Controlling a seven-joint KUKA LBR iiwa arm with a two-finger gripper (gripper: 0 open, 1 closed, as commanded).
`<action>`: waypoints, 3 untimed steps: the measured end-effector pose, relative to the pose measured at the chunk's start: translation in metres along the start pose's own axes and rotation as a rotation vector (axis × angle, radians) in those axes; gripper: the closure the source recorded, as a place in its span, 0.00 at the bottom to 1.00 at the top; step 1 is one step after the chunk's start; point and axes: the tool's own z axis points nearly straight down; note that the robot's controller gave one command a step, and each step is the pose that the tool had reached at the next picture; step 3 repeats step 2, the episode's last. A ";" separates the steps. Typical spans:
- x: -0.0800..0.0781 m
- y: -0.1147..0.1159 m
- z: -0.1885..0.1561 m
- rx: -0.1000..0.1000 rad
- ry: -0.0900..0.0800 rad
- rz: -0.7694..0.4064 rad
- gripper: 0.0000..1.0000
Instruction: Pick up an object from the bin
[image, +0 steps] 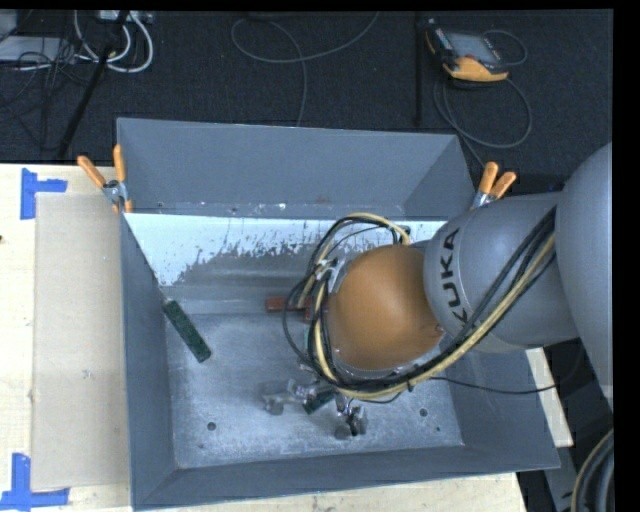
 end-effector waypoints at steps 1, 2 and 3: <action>0.055 -0.063 -0.052 0.013 -0.004 0.053 0.00; 0.027 -0.011 -0.002 0.000 -0.001 0.075 0.00; 0.027 -0.011 -0.002 0.000 -0.001 0.075 0.00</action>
Offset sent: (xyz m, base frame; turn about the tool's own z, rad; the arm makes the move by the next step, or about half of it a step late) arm 0.0340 -0.0729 0.0503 0.0440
